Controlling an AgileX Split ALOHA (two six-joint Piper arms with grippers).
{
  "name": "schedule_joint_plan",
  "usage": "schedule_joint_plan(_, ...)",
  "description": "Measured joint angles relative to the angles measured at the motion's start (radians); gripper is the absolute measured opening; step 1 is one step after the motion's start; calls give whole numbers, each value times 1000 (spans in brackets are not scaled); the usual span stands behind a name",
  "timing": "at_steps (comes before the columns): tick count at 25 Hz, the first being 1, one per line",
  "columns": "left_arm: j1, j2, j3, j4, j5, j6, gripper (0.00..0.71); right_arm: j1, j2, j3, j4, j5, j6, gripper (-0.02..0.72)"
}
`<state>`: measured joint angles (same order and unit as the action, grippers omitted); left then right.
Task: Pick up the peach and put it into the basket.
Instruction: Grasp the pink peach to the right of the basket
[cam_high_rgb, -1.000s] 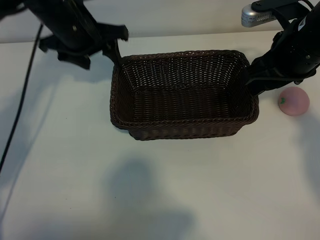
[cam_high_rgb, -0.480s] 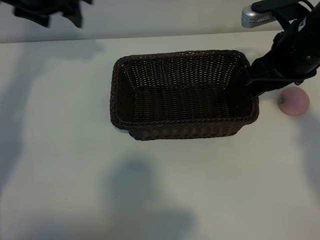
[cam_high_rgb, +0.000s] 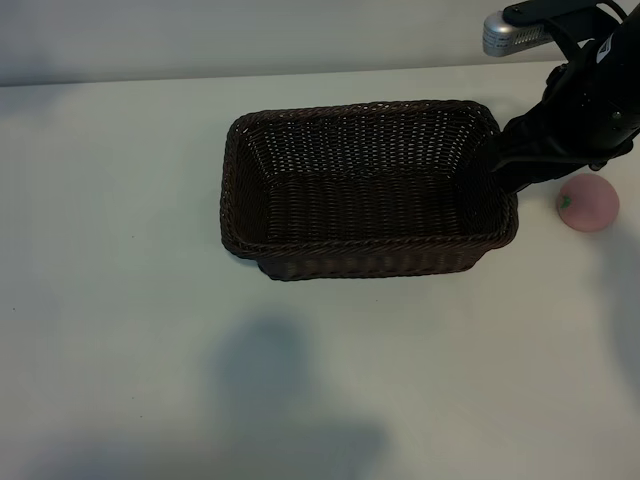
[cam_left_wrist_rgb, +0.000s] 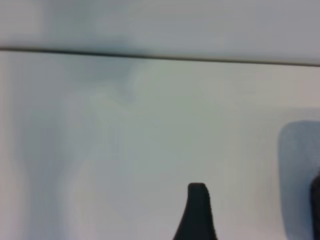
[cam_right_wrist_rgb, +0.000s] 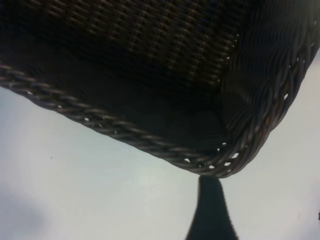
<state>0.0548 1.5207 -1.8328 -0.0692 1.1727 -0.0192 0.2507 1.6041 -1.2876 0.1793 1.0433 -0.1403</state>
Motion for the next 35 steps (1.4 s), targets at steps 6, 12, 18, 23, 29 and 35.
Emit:
schedule_joint_plan(6,1,-207,160,-29,-2,38,596,0,0,0,0,0,0,503)
schedule_joint_plan(12,-29,-423,314,-14,-2,40,596,0,0,0,0,0,0,503)
schedule_joint_plan(18,-80,-703,544,69,-3,19,596,0,0,0,0,0,0,503)
schedule_joint_plan(23,-80,-939,795,134,-20,-2,596,0,0,0,1,0,0,503)
schedule_joint_plan(29,-82,-1201,1013,136,-48,-28,596,0,0,0,1,-1,0,503)
schedule_joint_plan(35,-85,-1368,1123,136,-52,-84,596,0,0,0,1,-1,0,503)
